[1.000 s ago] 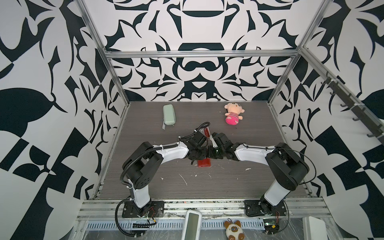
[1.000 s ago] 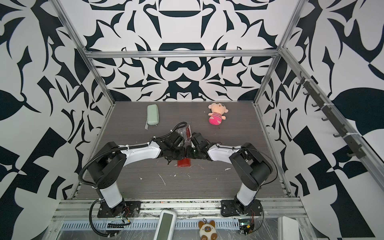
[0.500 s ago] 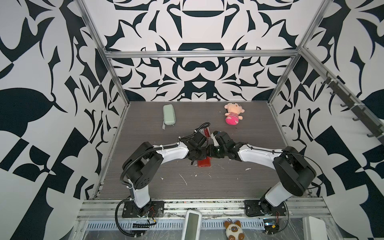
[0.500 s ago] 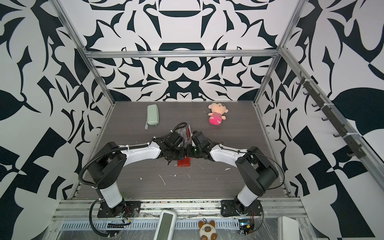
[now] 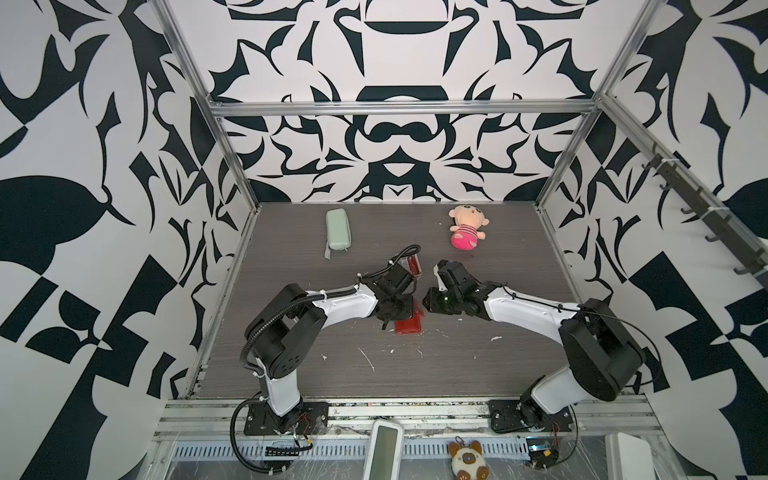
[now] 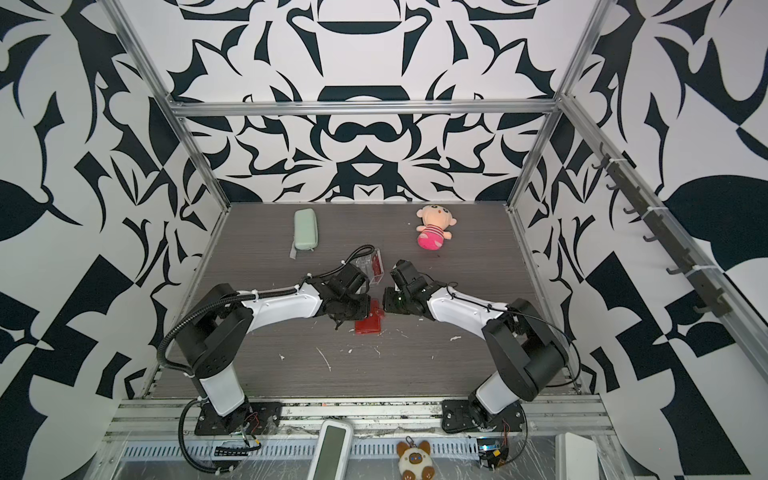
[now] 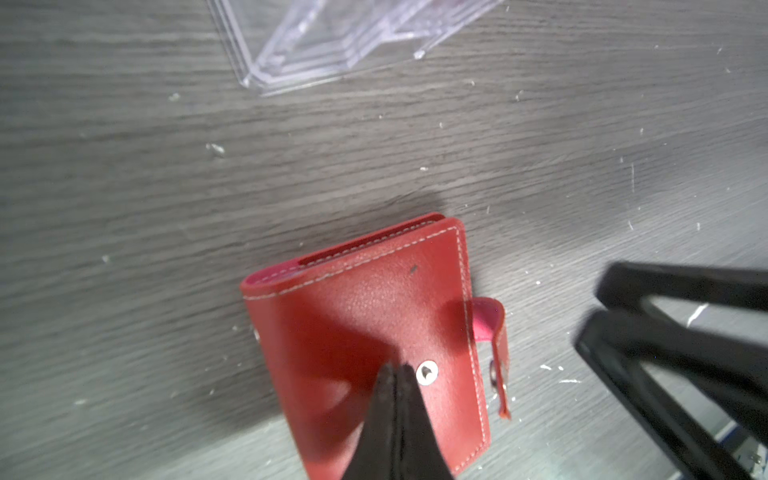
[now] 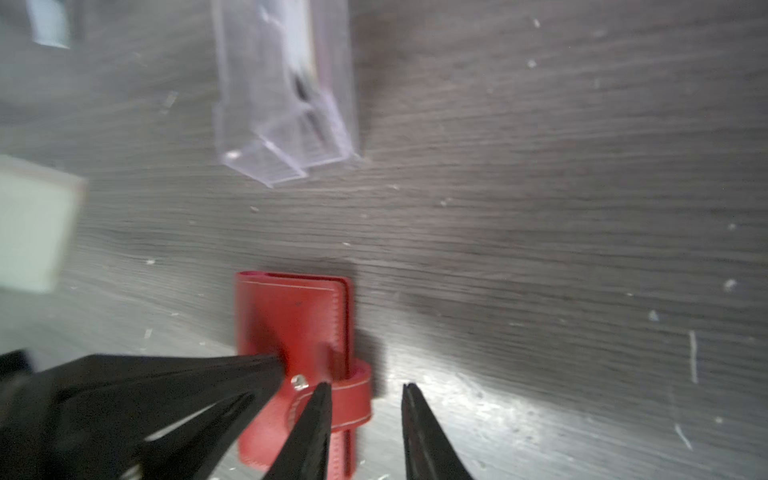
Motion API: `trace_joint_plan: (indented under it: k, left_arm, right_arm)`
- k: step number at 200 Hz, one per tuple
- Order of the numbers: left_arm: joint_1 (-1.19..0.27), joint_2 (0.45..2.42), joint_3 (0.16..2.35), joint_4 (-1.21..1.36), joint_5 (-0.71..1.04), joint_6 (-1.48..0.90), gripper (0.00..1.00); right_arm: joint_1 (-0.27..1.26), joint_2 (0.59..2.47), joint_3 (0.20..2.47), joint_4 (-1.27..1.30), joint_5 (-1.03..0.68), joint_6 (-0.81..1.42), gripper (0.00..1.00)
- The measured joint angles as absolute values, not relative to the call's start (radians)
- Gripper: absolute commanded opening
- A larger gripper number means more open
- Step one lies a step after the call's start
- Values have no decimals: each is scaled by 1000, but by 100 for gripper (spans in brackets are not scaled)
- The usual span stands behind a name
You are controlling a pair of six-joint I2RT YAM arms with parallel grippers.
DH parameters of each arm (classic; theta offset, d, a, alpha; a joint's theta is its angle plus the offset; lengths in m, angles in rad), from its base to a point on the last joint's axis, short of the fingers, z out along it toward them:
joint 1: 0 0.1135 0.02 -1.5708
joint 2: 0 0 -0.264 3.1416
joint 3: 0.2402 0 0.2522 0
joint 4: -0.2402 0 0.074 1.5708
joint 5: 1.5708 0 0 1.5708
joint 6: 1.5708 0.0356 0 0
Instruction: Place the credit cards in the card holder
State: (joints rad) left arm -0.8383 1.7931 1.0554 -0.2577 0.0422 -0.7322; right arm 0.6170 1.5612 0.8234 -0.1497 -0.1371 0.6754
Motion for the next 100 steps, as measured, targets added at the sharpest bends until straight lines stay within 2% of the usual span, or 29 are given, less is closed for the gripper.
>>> trace_joint_plan:
  k: [100]
  left_arm:
    - [-838, 1793, 1055, -257, 43, -728, 6]
  right_arm:
    - [617, 1649, 823, -113, -244, 653, 34]
